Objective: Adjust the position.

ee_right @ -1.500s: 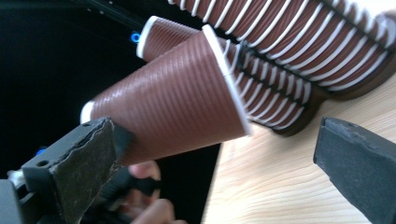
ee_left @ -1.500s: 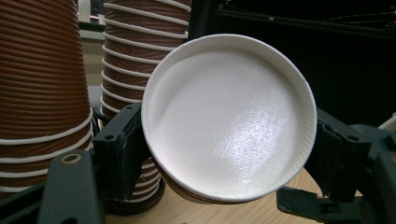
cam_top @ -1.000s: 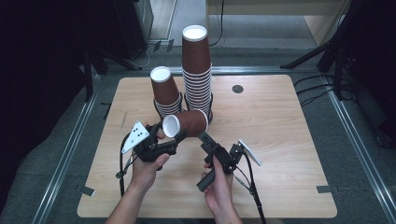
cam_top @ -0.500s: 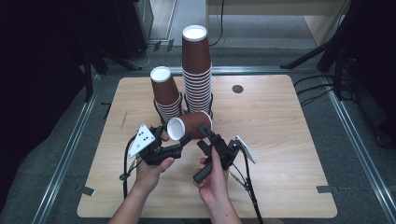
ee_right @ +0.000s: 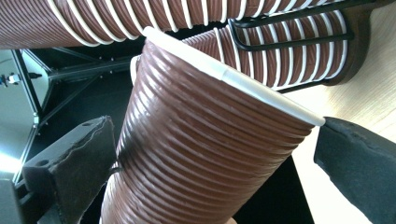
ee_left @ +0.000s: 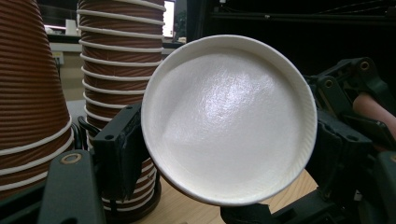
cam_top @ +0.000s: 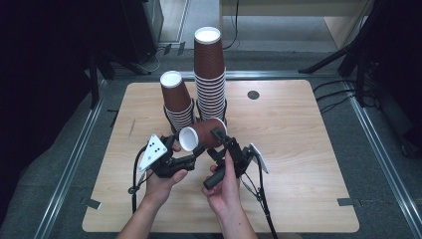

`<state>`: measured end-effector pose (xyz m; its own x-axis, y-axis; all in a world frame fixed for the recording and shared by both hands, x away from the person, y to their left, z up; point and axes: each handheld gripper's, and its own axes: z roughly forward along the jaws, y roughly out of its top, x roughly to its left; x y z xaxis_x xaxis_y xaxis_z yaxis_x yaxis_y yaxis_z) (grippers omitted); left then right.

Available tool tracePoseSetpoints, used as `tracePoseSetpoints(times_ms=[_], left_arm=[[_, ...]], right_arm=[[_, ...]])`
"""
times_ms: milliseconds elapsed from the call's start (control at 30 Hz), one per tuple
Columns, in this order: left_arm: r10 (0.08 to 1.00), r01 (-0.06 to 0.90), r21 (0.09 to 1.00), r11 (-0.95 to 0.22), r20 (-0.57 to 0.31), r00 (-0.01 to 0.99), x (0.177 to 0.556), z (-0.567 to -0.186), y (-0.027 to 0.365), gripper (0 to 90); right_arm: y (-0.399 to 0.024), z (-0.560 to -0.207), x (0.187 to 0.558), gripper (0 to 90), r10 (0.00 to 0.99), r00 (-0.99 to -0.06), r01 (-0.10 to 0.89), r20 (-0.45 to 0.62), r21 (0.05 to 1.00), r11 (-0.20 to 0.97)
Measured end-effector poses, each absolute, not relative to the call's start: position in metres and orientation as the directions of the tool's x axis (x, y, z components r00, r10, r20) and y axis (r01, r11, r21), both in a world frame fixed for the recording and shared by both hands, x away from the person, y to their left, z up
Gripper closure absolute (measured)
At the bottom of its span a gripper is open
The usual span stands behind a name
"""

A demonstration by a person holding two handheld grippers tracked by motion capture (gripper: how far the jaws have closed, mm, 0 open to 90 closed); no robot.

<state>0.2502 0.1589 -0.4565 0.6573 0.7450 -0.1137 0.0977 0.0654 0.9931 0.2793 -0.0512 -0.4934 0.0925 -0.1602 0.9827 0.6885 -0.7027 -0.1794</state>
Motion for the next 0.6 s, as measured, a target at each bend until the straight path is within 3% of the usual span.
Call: tracePoseSetpoints(times_ms=[600], left_arm=[[0.736,0.105,0.994,-0.007,-0.066,0.674,0.249,-0.461,0.149,23.4]], right_arm=[[-0.049,-0.492,0.292,0.1,-0.188,0.136,0.692,0.973,-0.229,-0.685]])
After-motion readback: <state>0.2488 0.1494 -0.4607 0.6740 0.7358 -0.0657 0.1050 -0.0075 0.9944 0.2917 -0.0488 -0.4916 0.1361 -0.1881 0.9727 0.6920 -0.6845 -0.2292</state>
